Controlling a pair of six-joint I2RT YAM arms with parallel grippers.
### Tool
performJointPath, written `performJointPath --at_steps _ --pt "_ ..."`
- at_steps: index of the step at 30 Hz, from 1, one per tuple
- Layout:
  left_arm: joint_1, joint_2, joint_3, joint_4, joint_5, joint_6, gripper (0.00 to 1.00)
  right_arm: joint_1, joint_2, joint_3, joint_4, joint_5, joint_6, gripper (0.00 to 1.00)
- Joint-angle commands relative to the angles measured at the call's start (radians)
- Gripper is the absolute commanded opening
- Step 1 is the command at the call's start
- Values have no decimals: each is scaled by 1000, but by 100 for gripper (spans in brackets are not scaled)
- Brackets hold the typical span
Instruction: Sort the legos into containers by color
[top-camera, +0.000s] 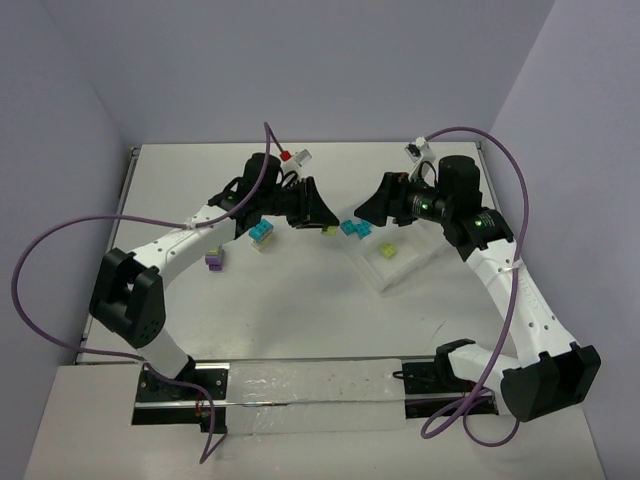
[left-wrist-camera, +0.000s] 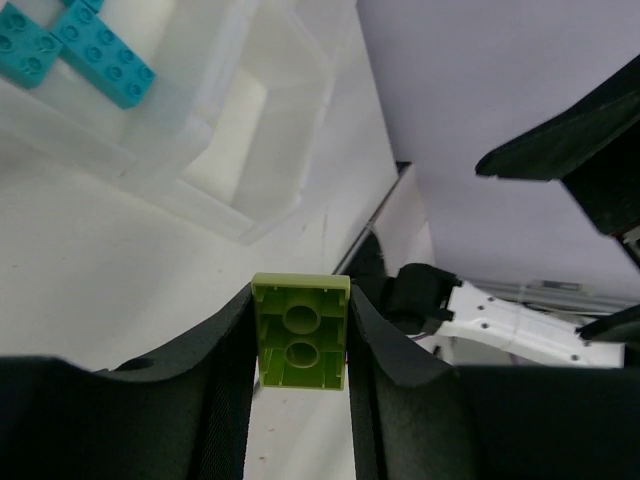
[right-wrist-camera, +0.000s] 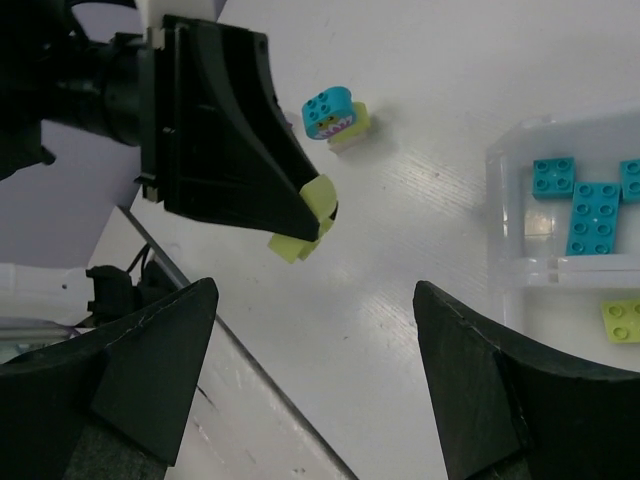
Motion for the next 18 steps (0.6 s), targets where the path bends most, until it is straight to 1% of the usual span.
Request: performJointPath --at_steps 1,4,5,7,10,12,14,18 --pt "50 25 47 206 118 -182 0 1 -15 13 35 -83 4 86" --pt "73 14 22 299 92 -301 0 -1 -18 -31 121 -104 102 84" --pt "85 7 9 329 71 -368 0 -2 -22 -58 176 -103 138 82" --pt "99 -18 -32 416 49 -471 0 -5 -27 -107 272 -118 259 80" --pt "109 -37 -63 491 19 -555 0 -4 -18 -171 419 -183 377 79" --pt "109 -35 -69 544 24 -598 0 -4 1 -209 507 -226 447 78" --pt "109 -24 -72 597 59 -625 0 -5 9 -232 613 -252 500 78" --pt "109 -1 -72 627 100 -635 0 -4 38 -227 672 -268 551 79"
